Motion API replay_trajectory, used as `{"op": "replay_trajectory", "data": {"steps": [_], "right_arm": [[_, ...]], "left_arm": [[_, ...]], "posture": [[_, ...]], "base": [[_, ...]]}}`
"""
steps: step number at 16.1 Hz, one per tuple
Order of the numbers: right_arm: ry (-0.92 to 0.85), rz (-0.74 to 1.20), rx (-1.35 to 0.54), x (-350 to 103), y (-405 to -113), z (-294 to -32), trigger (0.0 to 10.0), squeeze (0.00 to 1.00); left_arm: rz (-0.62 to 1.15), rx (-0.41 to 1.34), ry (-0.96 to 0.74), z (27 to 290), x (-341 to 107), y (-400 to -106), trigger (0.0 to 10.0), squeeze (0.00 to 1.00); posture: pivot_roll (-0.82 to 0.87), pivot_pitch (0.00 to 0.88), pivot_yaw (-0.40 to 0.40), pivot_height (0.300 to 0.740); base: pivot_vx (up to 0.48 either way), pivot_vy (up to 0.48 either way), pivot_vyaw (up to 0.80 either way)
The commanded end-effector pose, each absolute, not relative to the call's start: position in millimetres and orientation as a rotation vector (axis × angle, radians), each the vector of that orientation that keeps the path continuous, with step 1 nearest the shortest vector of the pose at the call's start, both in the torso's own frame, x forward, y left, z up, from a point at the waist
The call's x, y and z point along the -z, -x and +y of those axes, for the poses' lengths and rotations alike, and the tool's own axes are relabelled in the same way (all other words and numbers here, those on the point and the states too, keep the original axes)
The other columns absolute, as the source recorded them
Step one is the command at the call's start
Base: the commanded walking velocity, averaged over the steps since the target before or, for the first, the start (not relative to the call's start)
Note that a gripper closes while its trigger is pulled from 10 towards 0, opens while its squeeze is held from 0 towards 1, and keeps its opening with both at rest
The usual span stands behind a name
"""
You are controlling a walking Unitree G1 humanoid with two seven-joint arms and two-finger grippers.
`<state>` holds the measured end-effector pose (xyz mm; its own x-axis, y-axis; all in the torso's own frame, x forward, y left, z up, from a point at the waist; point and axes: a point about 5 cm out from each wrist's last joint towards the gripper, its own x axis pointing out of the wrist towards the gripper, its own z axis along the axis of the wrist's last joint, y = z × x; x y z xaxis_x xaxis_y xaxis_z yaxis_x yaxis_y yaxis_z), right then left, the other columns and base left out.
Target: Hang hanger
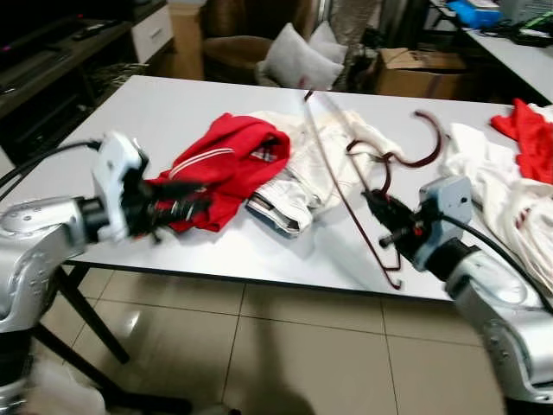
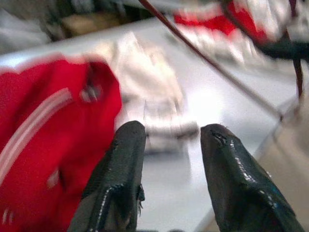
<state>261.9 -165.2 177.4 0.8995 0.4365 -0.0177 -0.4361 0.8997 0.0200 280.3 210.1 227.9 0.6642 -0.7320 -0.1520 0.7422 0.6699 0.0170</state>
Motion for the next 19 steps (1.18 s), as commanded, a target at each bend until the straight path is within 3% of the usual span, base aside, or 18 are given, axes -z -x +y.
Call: {"op": "replay_trajectory", "data": {"steps": [1, 3, 4, 5, 6, 10, 19], "right_arm": [[-0.016, -0.042, -0.334, -188.2, -263.1, -172.5, 10.0, 0.00], [-0.054, -0.041, -0.286, -186.9, -262.4, -170.5, 10.0, 0.00], [-0.088, -0.039, -0.207, -184.2, -261.5, -171.8, 10.0, 0.00], [-0.096, -0.026, -0.141, -180.4, -260.5, -173.6, 10.0, 0.00], [-0.107, -0.017, -0.084, -176.7, -258.9, -174.9, 10.0, 0.00], [-0.061, -0.010, -0.066, -172.1, -254.2, -166.0, 10.0, 0.00], [-0.038, 0.005, -0.033, -168.1, -254.2, -162.4, 10.0, 0.00]], "left_arm": [[0.011, 0.727, -0.037, 208.4, -244.0, -285.7, 10.0, 1.00], [-0.089, 0.578, 0.003, 201.0, -246.0, -293.6, 10.0, 1.00], [-0.073, 0.532, 0.032, 192.7, -239.3, -293.7, 10.0, 0.62], [-0.057, 0.488, 0.050, 185.7, -229.6, -293.4, 10.0, 0.12], [-0.056, 0.442, 0.060, 184.5, -221.4, -292.3, 10.0, 0.02], [-0.013, 0.329, 0.056, 178.2, -197.8, -283.3, 10.0, 0.00], [0.023, 0.353, -0.047, 163.3, -187.2, -277.0, 10.0, 0.00]], "posture": [[-0.12, 0.000, 0.007, 0.740], [-0.12, 0.000, 0.006, 0.740], [-0.12, 0.000, 0.006, 0.740], [-0.12, 0.000, 0.006, 0.740], [-0.12, 0.000, 0.004, 0.740], [-0.12, 0.000, 0.000, 0.740], [-0.12, 0.000, -0.010, 0.740]], "base": [[0.000, 0.000, 0.00], [0.000, 0.000, 0.00], [0.000, 0.000, 0.00], [0.000, 0.000, 0.00], [0.000, 0.000, 0.00], [0.000, 0.000, 0.00], [0.000, -0.457, 0.00]]}}
